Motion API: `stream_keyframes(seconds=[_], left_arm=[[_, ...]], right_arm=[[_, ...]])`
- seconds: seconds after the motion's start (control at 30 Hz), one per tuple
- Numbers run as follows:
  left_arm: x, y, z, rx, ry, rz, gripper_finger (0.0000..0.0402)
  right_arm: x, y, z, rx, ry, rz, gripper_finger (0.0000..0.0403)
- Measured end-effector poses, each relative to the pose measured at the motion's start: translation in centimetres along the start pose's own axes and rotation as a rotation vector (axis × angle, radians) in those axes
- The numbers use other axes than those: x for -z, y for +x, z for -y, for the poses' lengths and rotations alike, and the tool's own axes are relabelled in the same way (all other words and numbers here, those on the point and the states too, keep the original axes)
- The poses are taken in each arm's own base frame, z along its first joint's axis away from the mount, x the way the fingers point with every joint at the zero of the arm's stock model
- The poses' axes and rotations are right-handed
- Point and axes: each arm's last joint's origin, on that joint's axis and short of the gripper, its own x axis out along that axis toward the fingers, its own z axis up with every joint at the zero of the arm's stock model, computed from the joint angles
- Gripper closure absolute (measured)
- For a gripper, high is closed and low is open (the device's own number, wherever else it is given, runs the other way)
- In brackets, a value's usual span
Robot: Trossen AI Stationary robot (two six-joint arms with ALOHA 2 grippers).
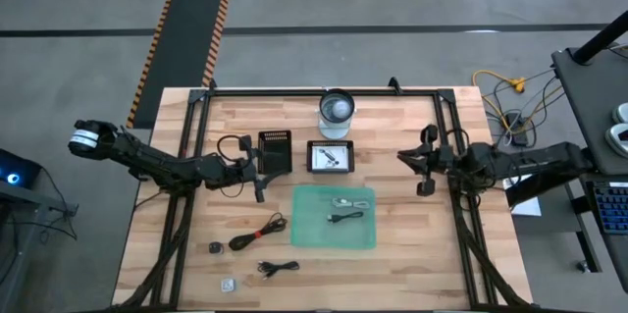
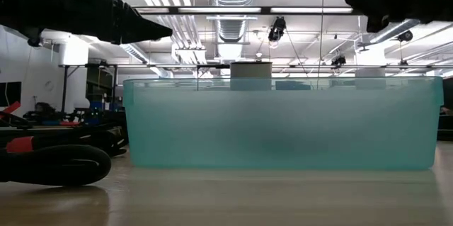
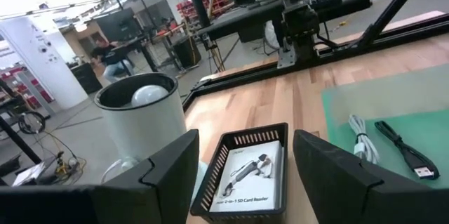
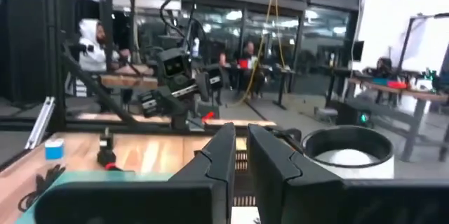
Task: Pick and place items into bin
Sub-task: Put the top black charger cable into the green bin
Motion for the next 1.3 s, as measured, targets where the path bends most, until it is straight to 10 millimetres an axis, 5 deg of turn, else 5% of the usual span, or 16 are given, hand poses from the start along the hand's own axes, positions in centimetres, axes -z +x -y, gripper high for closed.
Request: stream_keyframes(seconds=[0.17, 0.43, 0.77, 0.9, 1.1, 1.3], left_arm=[[-0.1, 0.0, 0.0, -0.003, -0.005, 0.009, 0.0187], [0.6, 0.4, 0.4, 0.023, 0.003, -0.037, 0.0187], [-2.3, 1.8, 1.1, 0.279, -0.435, -0.013, 0.0187], [-3.3, 2.4, 1.4, 0.367, -0.611, -0.224, 0.0187], [-3.8, 1.8, 1.9, 0.244, -0.877, -0.772, 0.0187], [-3.4, 0.5, 3.9, 0.199, -0.95, -1.043, 0.0187]], right_arm=[[2.8, -0.4, -0.3, -0.032, 0.018, -0.004, 0.0376], [2.2, -0.4, -0.2, -0.015, -0.07, 0.052, 0.0376], [2.8, -0.1, -0.3, -0.022, -0.135, 0.0, 0.0376], [2.9, 0.0, -0.3, -0.024, -0.191, -0.014, 0.0376], [2.9, 0.0, -0.3, -0.021, -0.298, -0.006, 0.0376], [2.9, 0.0, -0.3, -0.02, -0.367, -0.005, 0.0376]])
